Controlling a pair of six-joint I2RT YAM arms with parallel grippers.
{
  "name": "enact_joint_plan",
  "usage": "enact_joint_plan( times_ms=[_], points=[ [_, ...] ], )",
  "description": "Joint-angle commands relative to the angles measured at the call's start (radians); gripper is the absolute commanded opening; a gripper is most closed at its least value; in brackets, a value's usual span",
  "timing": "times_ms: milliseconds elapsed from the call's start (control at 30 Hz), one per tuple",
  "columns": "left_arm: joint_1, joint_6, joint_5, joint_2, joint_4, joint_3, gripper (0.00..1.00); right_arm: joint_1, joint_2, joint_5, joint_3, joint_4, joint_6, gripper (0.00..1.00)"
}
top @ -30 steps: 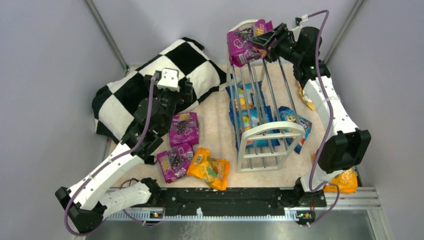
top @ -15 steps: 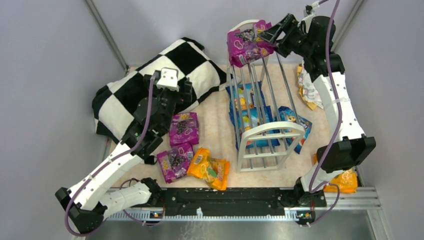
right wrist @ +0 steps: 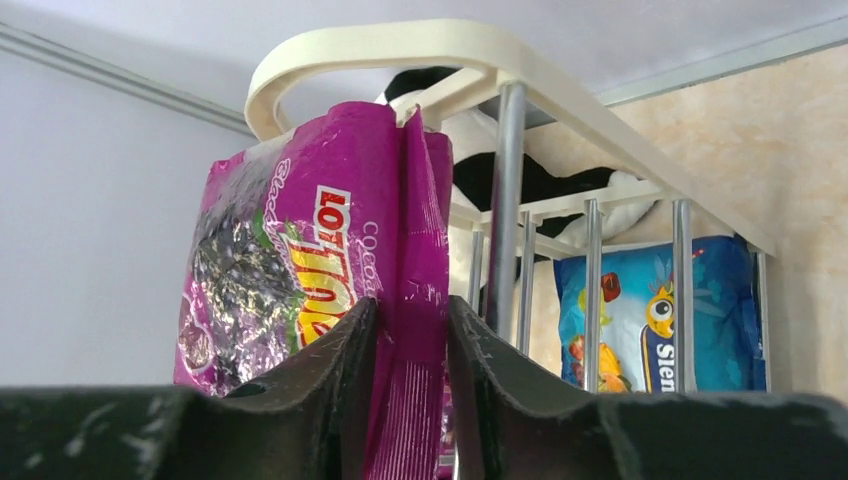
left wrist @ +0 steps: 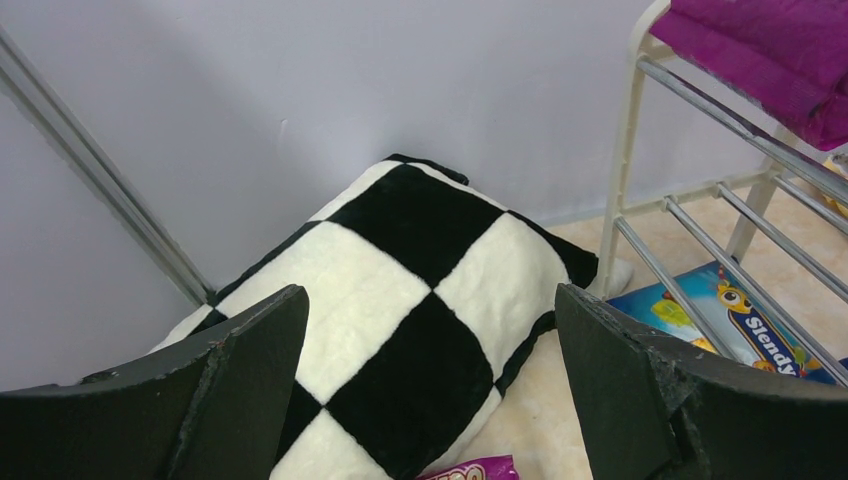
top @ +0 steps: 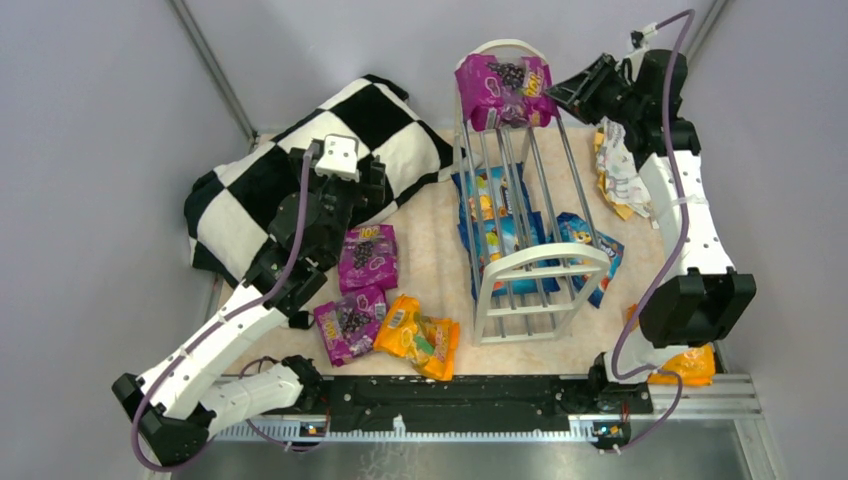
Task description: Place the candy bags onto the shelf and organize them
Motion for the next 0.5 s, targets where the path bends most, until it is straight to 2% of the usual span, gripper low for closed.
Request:
enact_joint_plan(
  times_ms=[0, 133, 333, 400, 467],
  points=[
    [0.01, -0.022, 0.015, 0.008, 0.022, 0.005, 0.99, -0.071, -0.019, -0.143, -0.042, 0.119, 0.009, 0.25],
    [0.013, -0.028, 0.021, 0.005, 0.02, 0.004, 0.99, -0.079, 0.014, -0.192, -0.02, 0.11, -0.024, 0.14],
    [0.014, -0.029, 0.021, 0.01, 0.021, 0.004, 0.99, -0.08, 0.019, -0.2, 0.012, 0.111, -0.048, 0.02],
    [0.014, -0.031, 0.021, 0.009, 0.019, 0.004, 0.99, -0.081, 0.019, -0.21, 0.03, 0.093, -0.052, 0.1],
    [0.014, -0.031, 0.02, 0.01, 0.019, 0.004, 0.99, -0.088, -0.002, -0.218, 0.022, 0.094, -0.032, 0.27]
  ],
)
